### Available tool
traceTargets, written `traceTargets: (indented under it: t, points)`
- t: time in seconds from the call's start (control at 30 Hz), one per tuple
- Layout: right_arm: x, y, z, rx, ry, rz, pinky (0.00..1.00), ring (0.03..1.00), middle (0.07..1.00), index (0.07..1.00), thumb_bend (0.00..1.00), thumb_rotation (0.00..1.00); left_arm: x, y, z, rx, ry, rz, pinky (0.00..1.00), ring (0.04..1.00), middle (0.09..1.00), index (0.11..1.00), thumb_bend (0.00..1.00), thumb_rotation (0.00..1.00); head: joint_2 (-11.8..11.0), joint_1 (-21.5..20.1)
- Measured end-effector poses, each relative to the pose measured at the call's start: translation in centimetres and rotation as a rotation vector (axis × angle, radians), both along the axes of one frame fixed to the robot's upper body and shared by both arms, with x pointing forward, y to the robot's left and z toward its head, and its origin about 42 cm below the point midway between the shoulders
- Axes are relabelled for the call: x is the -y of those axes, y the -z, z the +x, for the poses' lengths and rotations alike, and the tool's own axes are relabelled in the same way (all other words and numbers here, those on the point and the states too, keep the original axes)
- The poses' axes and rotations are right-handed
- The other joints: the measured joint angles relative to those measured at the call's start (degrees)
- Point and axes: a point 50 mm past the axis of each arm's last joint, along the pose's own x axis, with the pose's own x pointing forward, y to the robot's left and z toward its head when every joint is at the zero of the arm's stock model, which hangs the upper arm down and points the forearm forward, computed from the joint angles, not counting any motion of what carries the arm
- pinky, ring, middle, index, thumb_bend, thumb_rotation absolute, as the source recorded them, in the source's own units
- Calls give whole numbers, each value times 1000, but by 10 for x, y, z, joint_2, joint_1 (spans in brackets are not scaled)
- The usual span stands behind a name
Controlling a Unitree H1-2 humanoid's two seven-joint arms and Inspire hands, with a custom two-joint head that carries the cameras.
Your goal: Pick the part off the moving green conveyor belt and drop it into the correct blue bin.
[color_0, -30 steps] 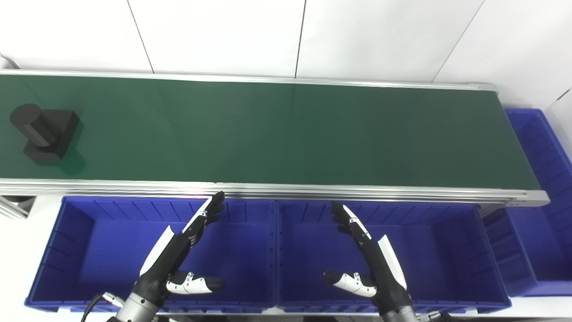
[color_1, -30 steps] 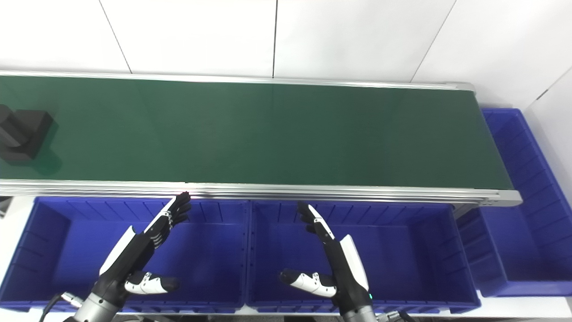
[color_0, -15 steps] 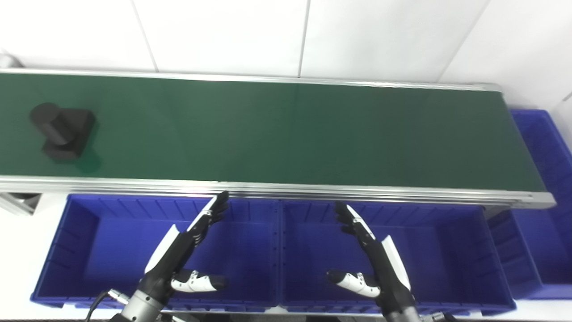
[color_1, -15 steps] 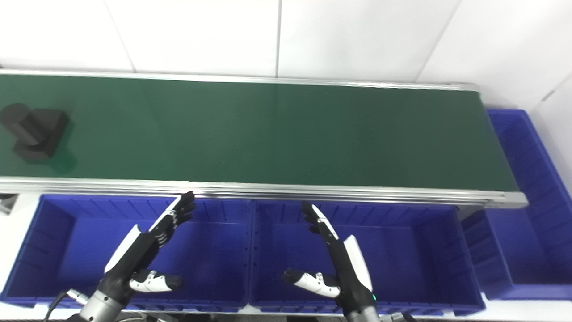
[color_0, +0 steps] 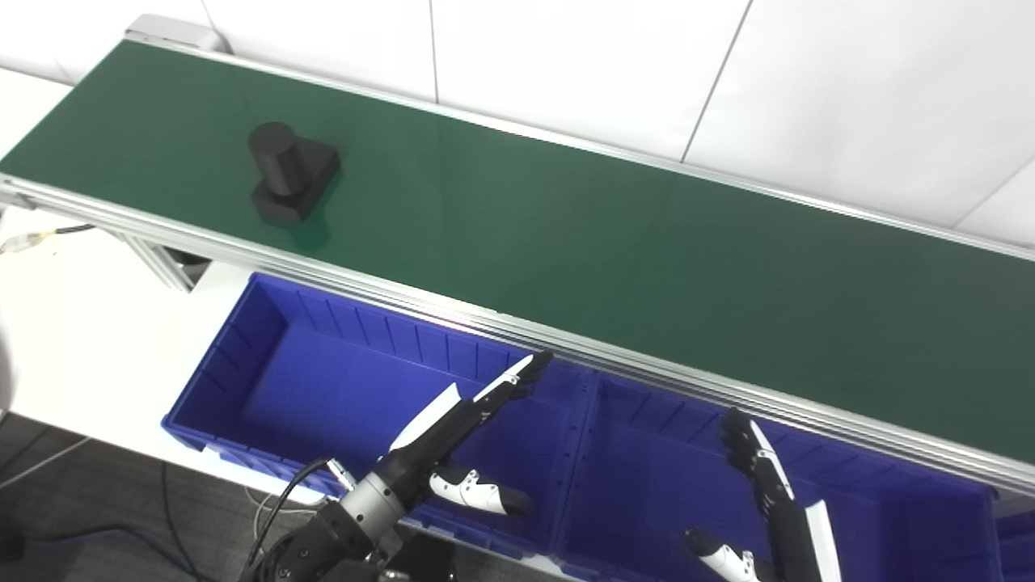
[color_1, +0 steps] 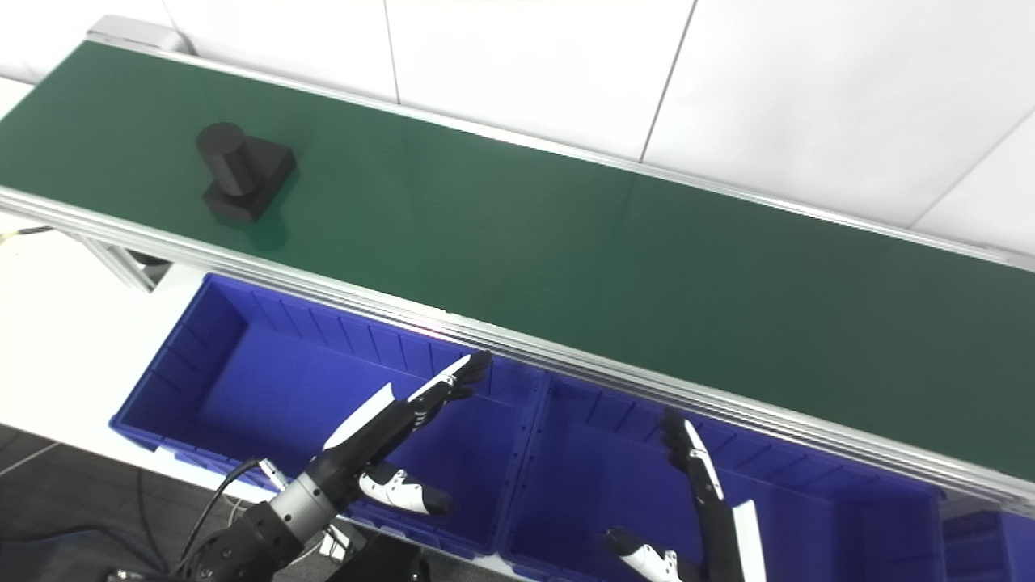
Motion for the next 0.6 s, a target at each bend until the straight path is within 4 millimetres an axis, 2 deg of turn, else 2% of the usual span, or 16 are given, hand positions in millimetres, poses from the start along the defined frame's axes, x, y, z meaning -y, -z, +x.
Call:
traceTargets:
  t: [0.1, 0.3, 0.37, 0.47, 0.6]
  points:
    - [1, 0, 0, 0, 0, 0, 885, 905, 911, 936, 894, 735, 5, 3, -1, -10, 1, -10, 972, 997, 1000, 1000, 1000, 671, -6, 7]
    - [2, 0, -1, -3, 6, 7, 871, 892, 905, 931, 867, 714, 10, 4, -2, -13, -1, -18, 958, 1000, 1000, 1000, 1000, 670, -13, 2]
    - [2, 0, -2, -6, 8, 10, 870, 892, 905, 931, 856, 707, 11, 4, -3, -16, 1, -18, 952, 999, 1000, 1000, 1000, 669, -19, 0]
    - [3, 1, -3, -9, 9, 10, 878, 896, 903, 927, 869, 697, 10, 7, -4, -15, -4, -17, 957, 995, 1000, 1000, 1000, 682, -45, 5]
    - [3, 5, -6, -19, 10, 14, 886, 901, 912, 935, 870, 686, 11, 8, -4, -10, -5, -9, 950, 988, 1000, 999, 1000, 672, -53, 8]
